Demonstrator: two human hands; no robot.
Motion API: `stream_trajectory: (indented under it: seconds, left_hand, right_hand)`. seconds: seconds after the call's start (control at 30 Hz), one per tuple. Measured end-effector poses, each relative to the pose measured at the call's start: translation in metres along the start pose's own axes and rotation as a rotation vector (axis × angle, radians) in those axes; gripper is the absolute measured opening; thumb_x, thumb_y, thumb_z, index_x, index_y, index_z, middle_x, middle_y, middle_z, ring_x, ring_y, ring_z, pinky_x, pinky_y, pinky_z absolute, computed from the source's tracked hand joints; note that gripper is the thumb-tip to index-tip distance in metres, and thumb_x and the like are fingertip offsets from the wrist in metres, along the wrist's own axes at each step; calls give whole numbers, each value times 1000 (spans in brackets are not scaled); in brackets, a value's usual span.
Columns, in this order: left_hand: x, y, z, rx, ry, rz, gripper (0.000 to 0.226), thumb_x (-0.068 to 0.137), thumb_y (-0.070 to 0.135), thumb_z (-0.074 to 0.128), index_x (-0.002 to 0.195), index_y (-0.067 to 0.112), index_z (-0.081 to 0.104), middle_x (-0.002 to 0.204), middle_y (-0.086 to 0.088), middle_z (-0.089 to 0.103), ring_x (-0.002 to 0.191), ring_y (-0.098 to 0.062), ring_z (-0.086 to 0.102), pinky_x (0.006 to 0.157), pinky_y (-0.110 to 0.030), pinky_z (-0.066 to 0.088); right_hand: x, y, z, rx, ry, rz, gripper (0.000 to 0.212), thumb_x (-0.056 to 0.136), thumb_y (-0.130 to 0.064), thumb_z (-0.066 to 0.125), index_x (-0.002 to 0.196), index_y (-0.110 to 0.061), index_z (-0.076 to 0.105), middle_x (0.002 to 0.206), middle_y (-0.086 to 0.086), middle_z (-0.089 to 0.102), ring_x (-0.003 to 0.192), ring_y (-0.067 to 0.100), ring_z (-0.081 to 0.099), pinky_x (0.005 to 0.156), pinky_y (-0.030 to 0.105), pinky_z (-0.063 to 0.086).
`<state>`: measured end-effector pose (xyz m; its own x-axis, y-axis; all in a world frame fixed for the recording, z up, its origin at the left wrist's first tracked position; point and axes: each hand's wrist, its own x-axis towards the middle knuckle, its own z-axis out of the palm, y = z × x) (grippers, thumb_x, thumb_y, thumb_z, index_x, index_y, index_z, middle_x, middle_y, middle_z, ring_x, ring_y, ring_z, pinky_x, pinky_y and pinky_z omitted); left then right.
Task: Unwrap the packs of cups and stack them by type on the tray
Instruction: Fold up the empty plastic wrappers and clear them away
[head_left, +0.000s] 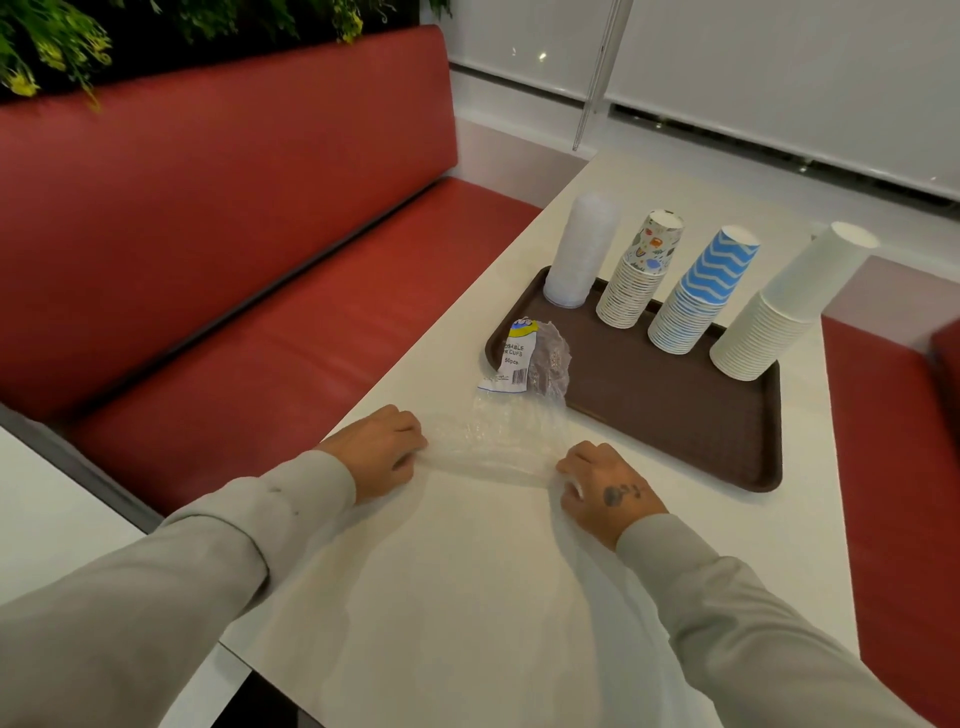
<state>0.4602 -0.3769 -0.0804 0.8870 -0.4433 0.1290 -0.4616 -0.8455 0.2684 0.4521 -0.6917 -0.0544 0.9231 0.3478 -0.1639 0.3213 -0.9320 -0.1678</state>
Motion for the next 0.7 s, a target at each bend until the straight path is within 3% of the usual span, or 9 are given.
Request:
stream_trajectory:
  seconds: [0.1, 0.17, 0.27, 0.37, 0.47, 0.57, 0.7]
  left_hand:
    - [5, 3, -2, -95, -32, -78, 49, 86, 34, 35, 99, 10, 75, 99, -2, 70, 95, -19, 57, 83, -25, 45]
    - [6, 6, -7, -230, -24, -264, 33, 94, 29, 45, 110, 17, 71, 103, -2, 69, 98, -23, 60, 91, -30, 45]
    - [9, 10, -10, -463, 20, -506, 18, 95, 19, 57, 106, 33, 61, 89, 7, 68, 86, -16, 60, 84, -32, 49]
    - [13, 12, -7, -509, 41, -600, 19, 96, 17, 54, 103, 34, 50, 84, 3, 68, 85, -21, 60, 78, -36, 51]
    - [18, 16, -5, -401, 13, -564, 20, 96, 13, 47, 107, 30, 46, 81, -4, 65, 80, -30, 60, 70, -36, 49]
    - [23, 20, -2, -117, -48, -470, 21, 97, 14, 41, 113, 24, 51, 88, -1, 57, 91, -29, 54, 71, -37, 43]
    - [24, 21, 0, 143, -13, -337, 21, 96, 17, 45, 111, 22, 59, 105, 0, 49, 100, -23, 47, 71, -30, 26]
  right_hand:
    - [3, 2, 4, 161, 76, 71, 26, 101, -21, 47, 111, -13, 69, 118, -2, 60, 106, 22, 52, 88, 27, 40]
    - [4, 3, 2, 359, 121, 185, 22, 100, -21, 52, 106, -13, 71, 109, -3, 62, 101, 21, 56, 86, 26, 39]
    - [8, 3, -5, 563, 79, 348, 19, 100, -24, 53, 102, -21, 71, 98, -5, 65, 93, 19, 58, 77, 23, 39]
    - [14, 2, -6, 627, 54, 407, 19, 99, -24, 52, 91, -25, 70, 89, -1, 69, 91, 23, 62, 65, 23, 43]
    - [18, -2, 0, 604, 48, 445, 14, 98, -23, 51, 97, -27, 64, 92, 3, 67, 96, 25, 58, 76, 29, 47]
    - [19, -5, 5, 615, 95, 465, 8, 96, -22, 51, 101, -27, 55, 90, 6, 64, 88, 29, 59, 77, 34, 51]
    - [16, -9, 6, 278, 86, 290, 11, 98, -21, 45, 104, -26, 52, 93, 0, 57, 86, 29, 56, 75, 32, 46]
